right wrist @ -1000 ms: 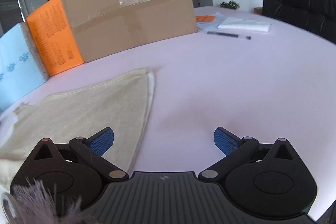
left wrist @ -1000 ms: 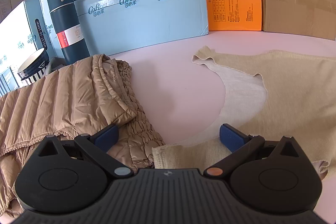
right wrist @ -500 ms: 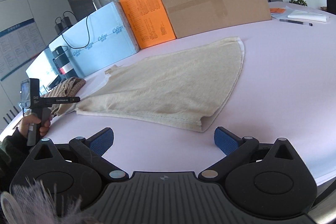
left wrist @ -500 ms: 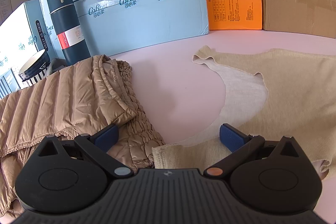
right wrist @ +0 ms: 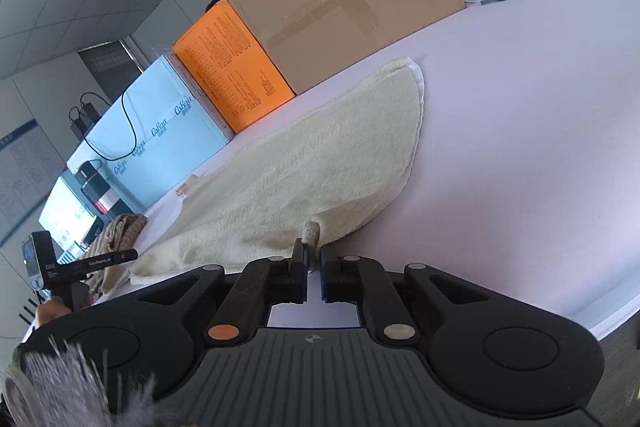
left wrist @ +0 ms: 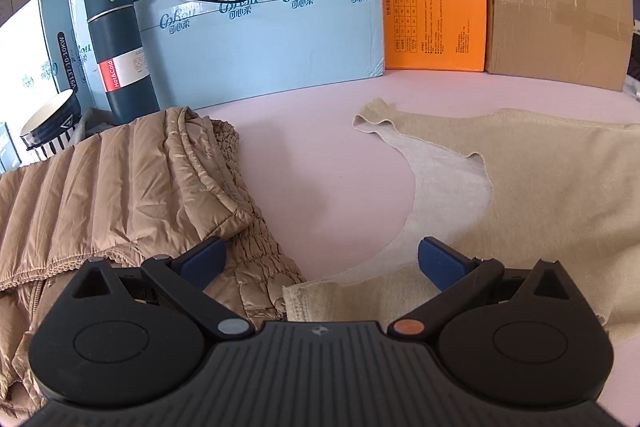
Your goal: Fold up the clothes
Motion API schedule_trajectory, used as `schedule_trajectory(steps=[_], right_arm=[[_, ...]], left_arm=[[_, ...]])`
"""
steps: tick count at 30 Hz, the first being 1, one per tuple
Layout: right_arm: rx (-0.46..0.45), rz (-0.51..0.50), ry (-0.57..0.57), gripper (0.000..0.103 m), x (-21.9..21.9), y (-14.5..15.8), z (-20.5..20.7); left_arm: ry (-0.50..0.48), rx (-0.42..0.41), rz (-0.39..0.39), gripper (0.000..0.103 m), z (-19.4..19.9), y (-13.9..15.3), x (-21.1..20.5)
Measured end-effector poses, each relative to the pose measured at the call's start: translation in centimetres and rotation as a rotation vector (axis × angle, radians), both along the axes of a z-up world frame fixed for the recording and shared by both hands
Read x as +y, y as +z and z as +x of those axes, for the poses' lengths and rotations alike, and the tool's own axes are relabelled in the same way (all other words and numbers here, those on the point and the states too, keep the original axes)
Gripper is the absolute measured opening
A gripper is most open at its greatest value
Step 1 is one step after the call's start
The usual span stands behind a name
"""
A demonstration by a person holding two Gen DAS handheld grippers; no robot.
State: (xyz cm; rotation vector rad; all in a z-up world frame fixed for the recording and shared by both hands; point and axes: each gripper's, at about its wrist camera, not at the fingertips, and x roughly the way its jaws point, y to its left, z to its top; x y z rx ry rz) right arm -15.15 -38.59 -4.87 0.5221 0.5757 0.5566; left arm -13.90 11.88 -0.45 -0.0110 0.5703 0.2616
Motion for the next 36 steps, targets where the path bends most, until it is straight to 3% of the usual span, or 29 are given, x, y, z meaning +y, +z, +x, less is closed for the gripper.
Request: schedule_trajectory(steps=[2, 6, 9, 13, 16, 18, 20, 24, 26, 28, 32, 36], right_arm=[[-0.002, 0.021, 0.002, 0.006, -0.3, 0.3, 0.3], [-0.036, 0.014, 0.008, 0.006, -0.4, 1.4, 0.6], [-0.048, 0.021, 0.000, 0.006, -0.7, 2.0, 0.8], [-0.066, 0.026, -0.009, 0.006, -0.8, 2.7, 1.1], [-0.078, 0.037, -0.019, 0.006, -1.0, 3.2, 1.3], [-0.083, 0.042, -0.028, 0.006, -1.0, 3.3, 1.5], [-0.077, 0.047, -0.029, 0.006, -0.8, 3.3, 1.7], [-0.071, 0.040, -0.028, 0.006, -0.7, 3.1, 1.9], [-0.069, 0.040, -0.028, 0.006, -0.7, 3.0, 1.9], [-0.069, 0.037, -0.030, 0.006, -0.7, 2.9, 2.0], [-0.071, 0.028, -0.027, 0.006, -0.6, 2.7, 1.8], [-0.071, 0.025, -0.020, 0.007, -0.7, 2.5, 1.8]], left_arm=[[-0.033, -0.022, -0.053, 0.103, -1.0, 0.6, 0.7], [-0.144, -0.022, 0.016, 0.103, -3.0, 1.1, 0.6], [-0.233, 0.003, 0.190, 0.103, -4.6, 0.6, -0.1], [-0.295, 0.031, 0.537, 0.103, -6.5, -1.2, -1.8], [-0.287, 0.021, 0.631, 0.103, -6.9, -1.8, -2.3], [-0.265, 0.018, 0.616, 0.103, -6.8, -1.5, -2.3], [-0.248, 0.000, 0.536, 0.103, -6.9, -0.9, -1.8], [-0.206, 0.014, 0.141, 0.103, -6.2, 0.2, 1.0], [-0.193, 0.011, 0.101, 0.103, -6.1, 0.3, 0.7], [-0.181, 0.009, 0.061, 0.094, -6.1, 0.4, 0.3], [-0.155, 0.004, -0.018, 0.068, -6.1, 0.5, -0.3], [-0.131, 0.019, -0.086, 0.069, -5.8, 0.4, -0.9]])
